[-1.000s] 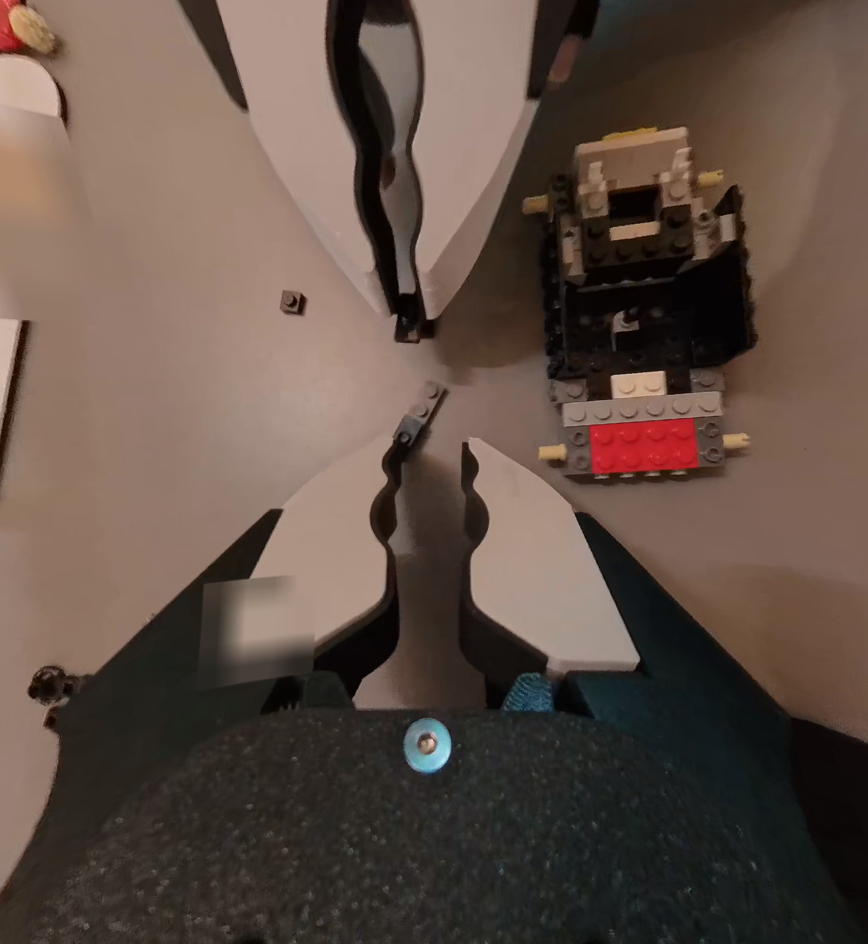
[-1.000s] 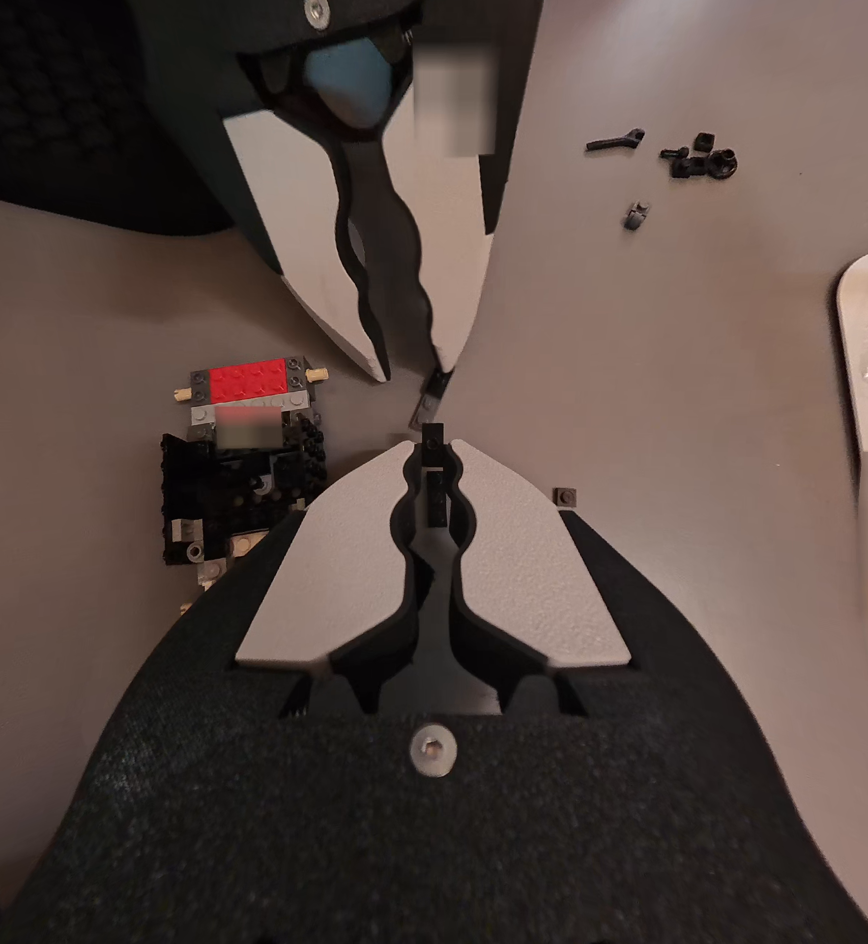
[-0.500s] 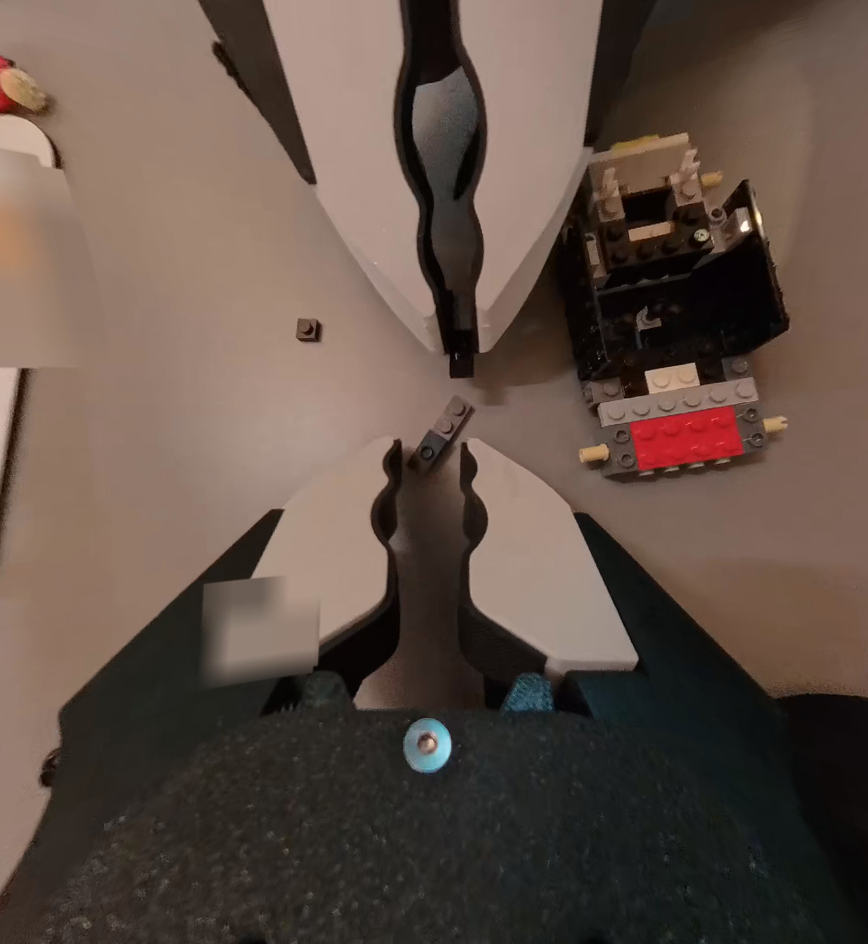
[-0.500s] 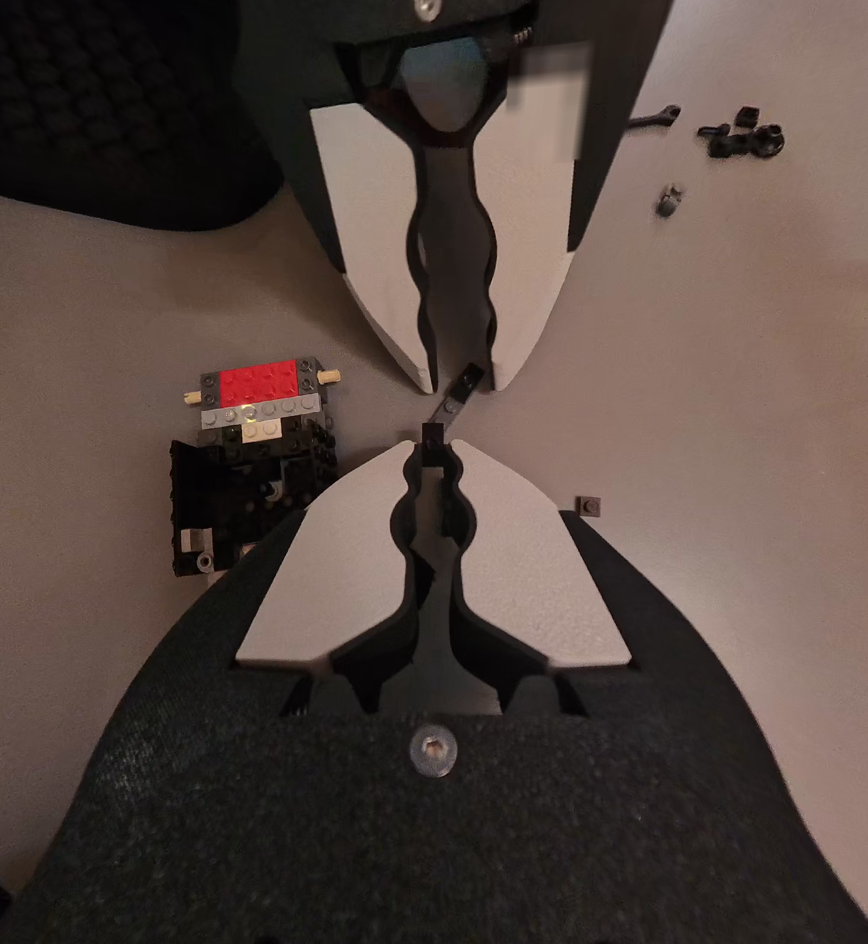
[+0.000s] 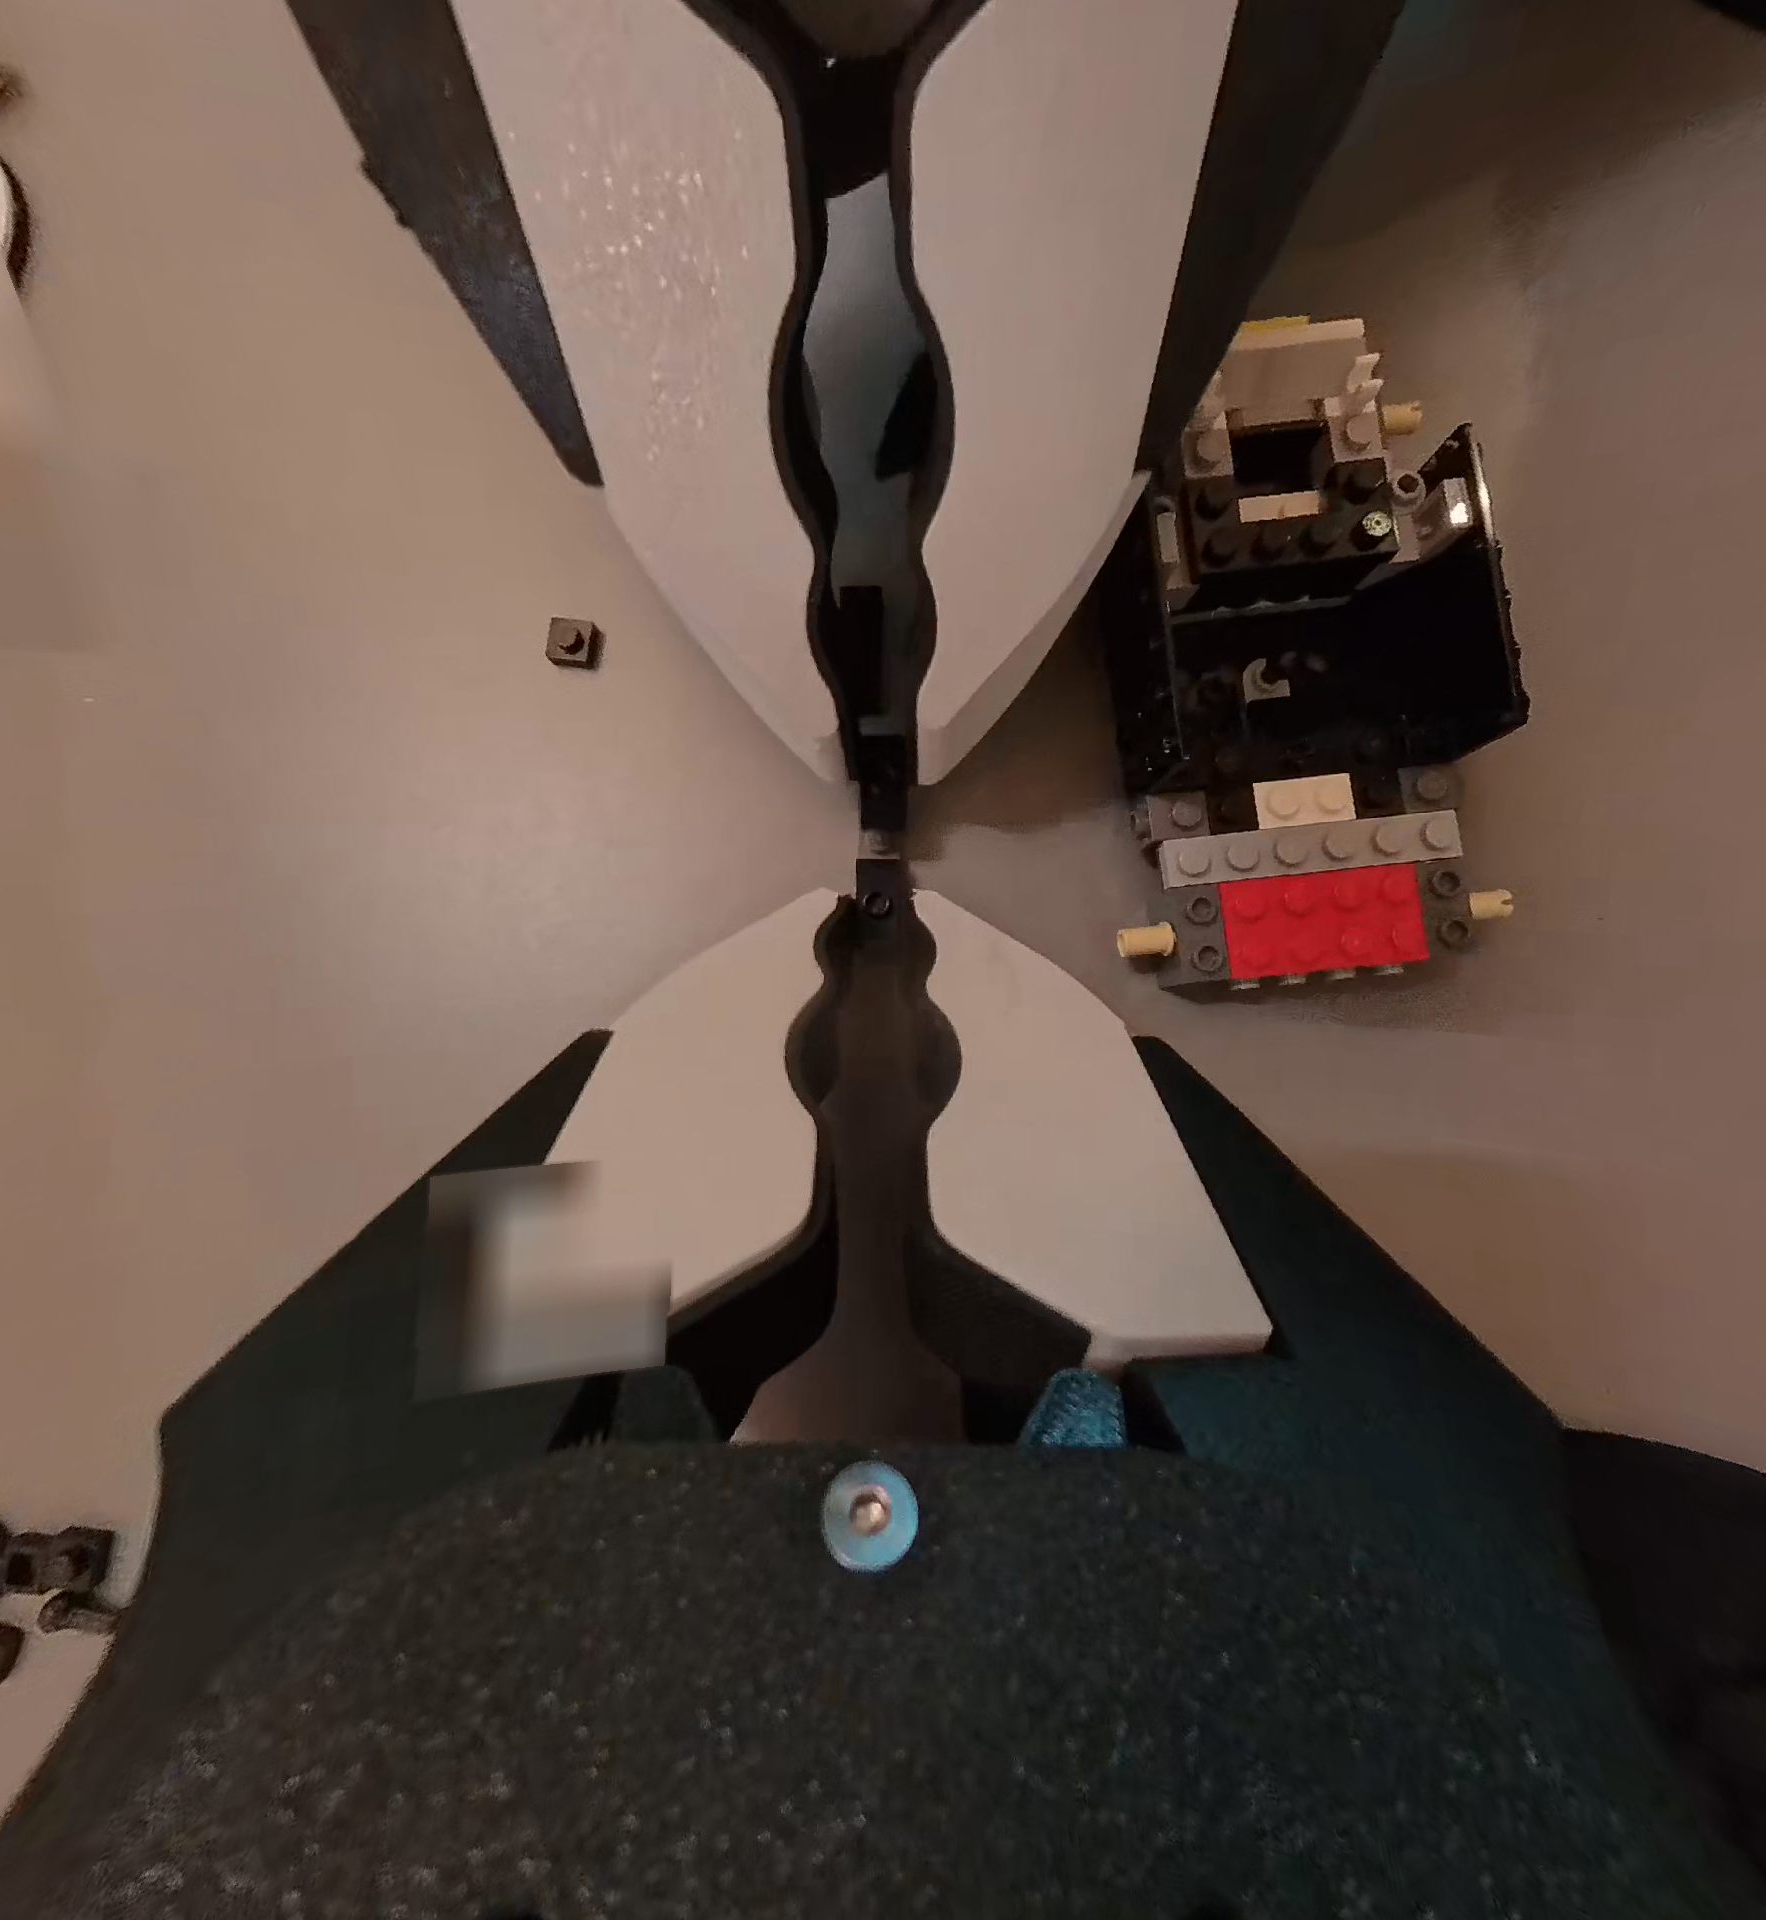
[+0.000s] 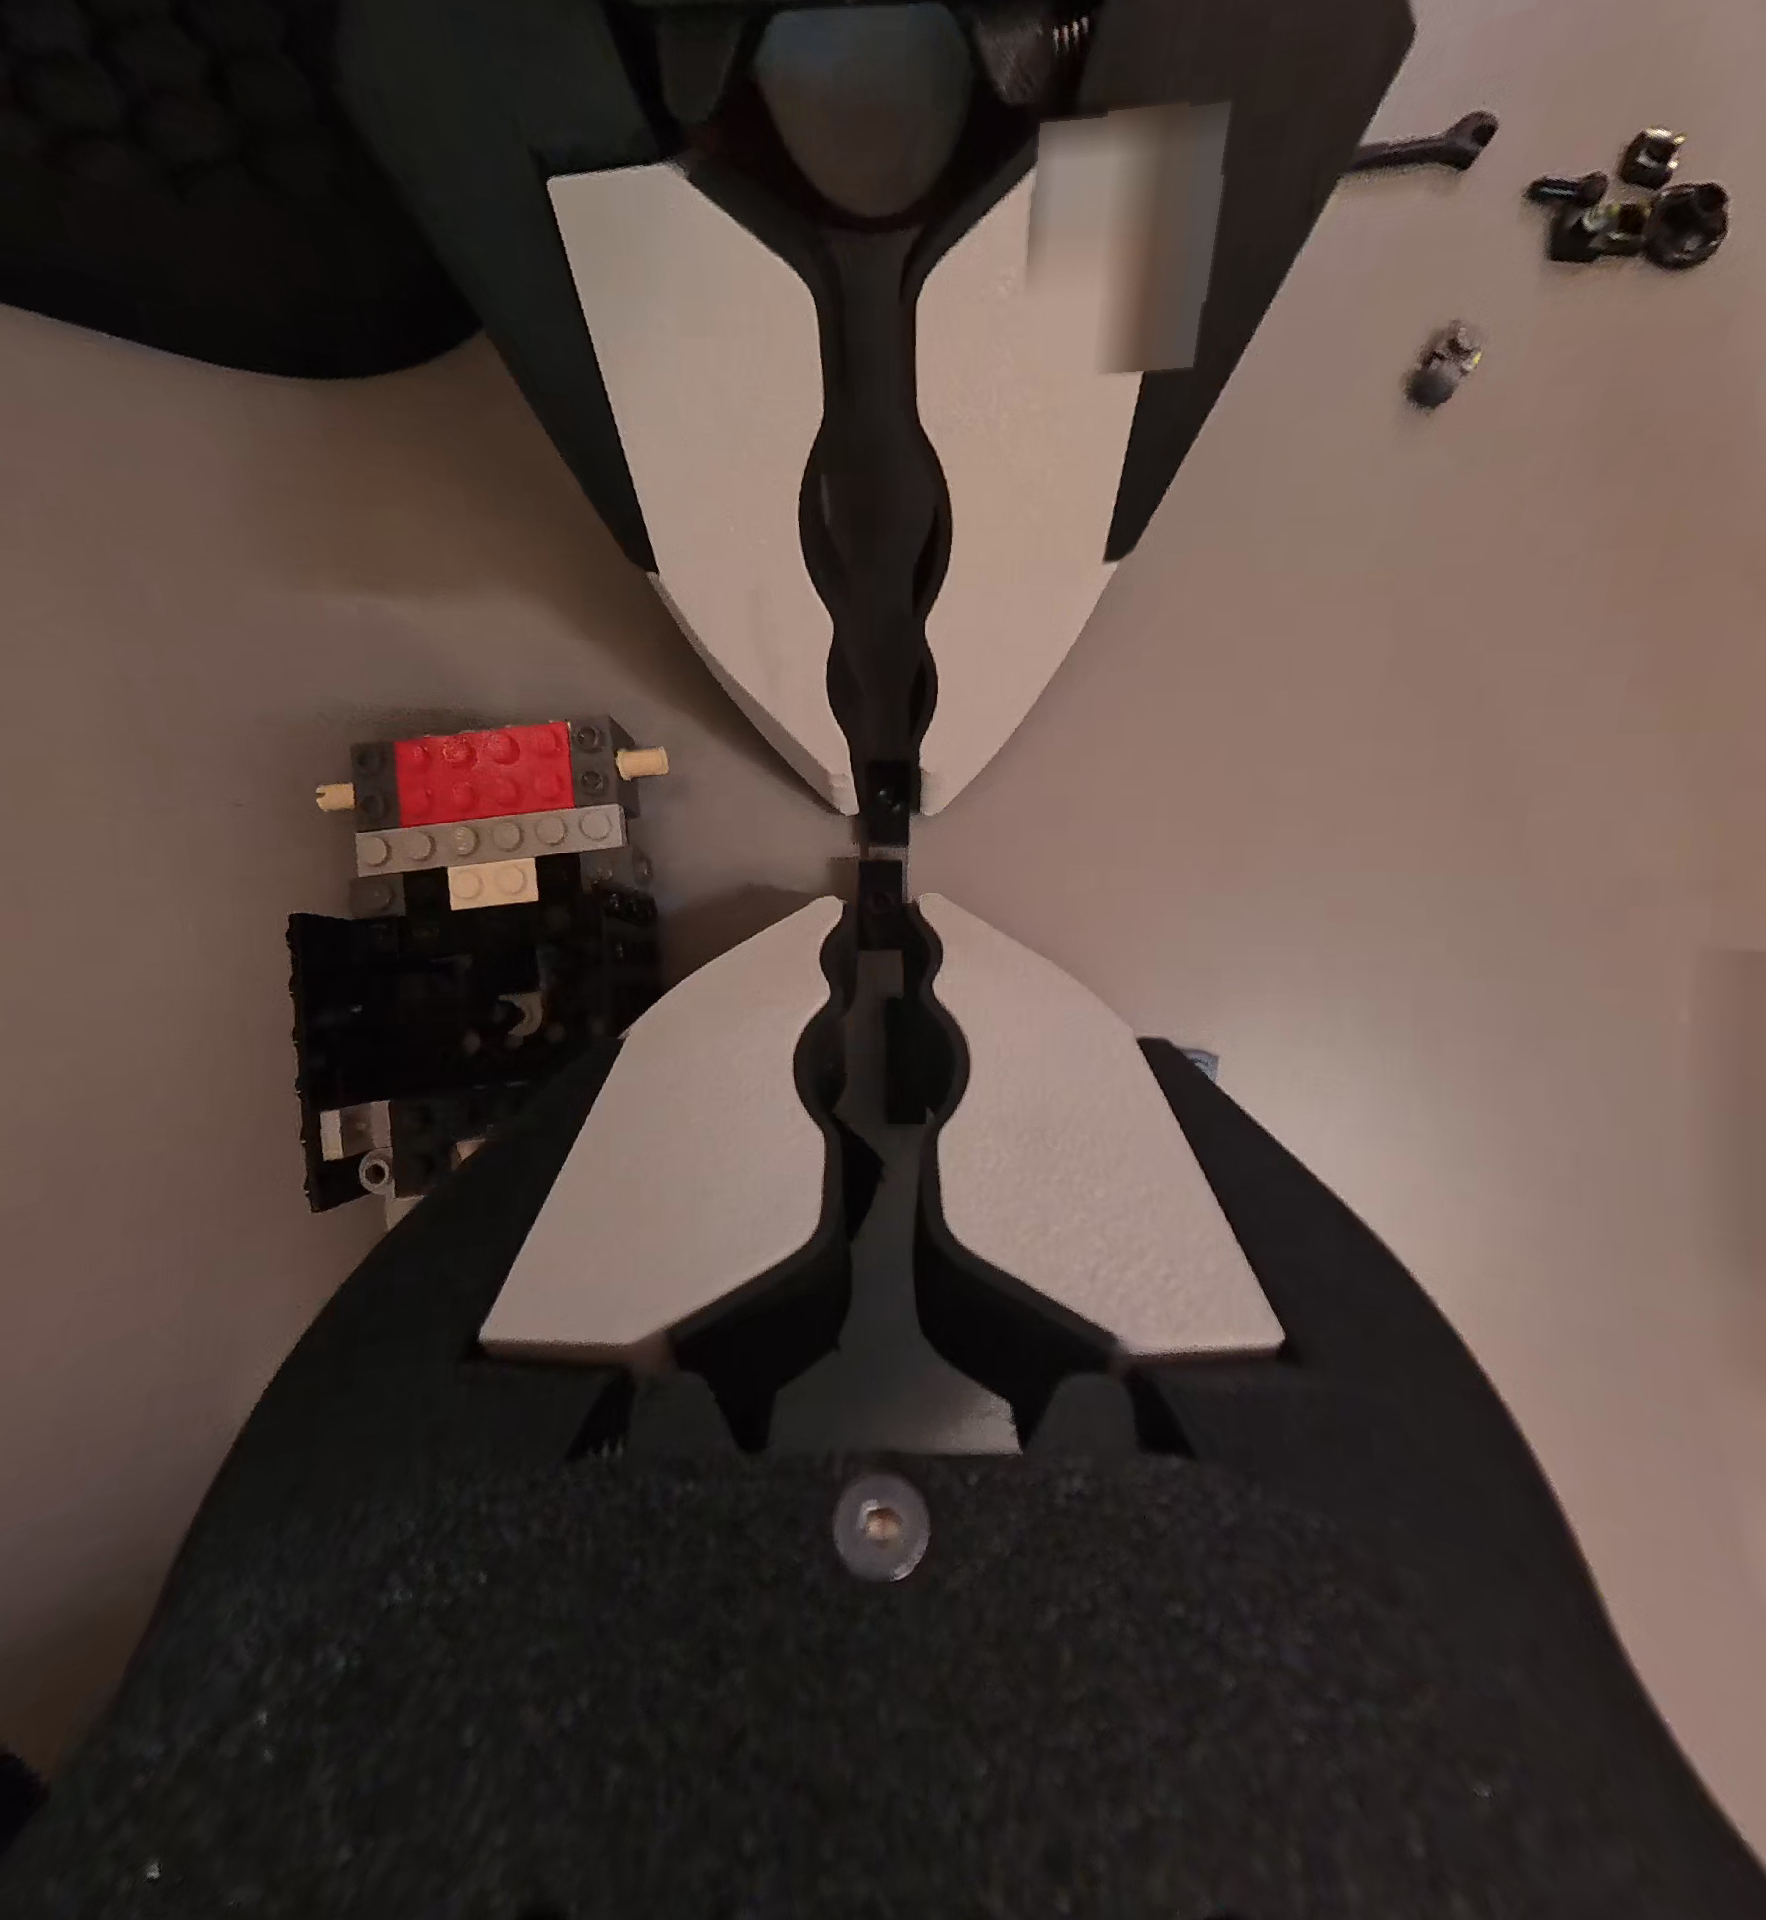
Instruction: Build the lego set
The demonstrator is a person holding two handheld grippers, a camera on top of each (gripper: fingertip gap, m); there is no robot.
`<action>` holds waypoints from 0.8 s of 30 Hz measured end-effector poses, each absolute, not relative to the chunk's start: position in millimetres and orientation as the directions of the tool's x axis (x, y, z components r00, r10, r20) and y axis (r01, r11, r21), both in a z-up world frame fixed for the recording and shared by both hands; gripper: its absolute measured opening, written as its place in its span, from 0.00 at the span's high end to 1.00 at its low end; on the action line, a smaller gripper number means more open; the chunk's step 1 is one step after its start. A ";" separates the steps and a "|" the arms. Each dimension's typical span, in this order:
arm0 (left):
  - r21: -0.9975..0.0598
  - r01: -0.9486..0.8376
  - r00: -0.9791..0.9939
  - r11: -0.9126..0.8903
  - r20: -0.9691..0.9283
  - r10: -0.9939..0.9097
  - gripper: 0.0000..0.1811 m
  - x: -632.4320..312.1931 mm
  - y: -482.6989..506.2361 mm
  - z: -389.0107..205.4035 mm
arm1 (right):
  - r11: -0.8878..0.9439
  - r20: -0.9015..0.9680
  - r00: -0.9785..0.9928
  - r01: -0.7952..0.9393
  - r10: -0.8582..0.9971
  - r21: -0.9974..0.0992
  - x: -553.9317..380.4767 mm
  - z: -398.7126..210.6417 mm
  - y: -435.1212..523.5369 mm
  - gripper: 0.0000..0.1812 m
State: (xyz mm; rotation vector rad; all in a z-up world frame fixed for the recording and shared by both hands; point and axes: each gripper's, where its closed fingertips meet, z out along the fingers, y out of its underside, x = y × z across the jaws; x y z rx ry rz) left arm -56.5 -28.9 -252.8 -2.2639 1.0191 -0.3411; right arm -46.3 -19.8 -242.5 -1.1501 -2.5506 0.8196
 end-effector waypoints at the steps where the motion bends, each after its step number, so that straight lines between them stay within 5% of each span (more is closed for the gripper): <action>1: -0.640 -0.579 0.666 -0.505 -0.014 -0.746 0.96 -56.1 -29.4 -252.7 | 0.543 -0.023 -0.672 0.618 0.740 -0.569 -47.6 -242.8 -20.3 0.96; 24: -0.665 -0.553 0.658 -0.502 0.021 -0.752 0.96 -55.8 -30.9 -252.9 | 0.552 -0.072 -0.695 0.625 0.715 -0.552 -50.5 -247.8 -22.8 0.94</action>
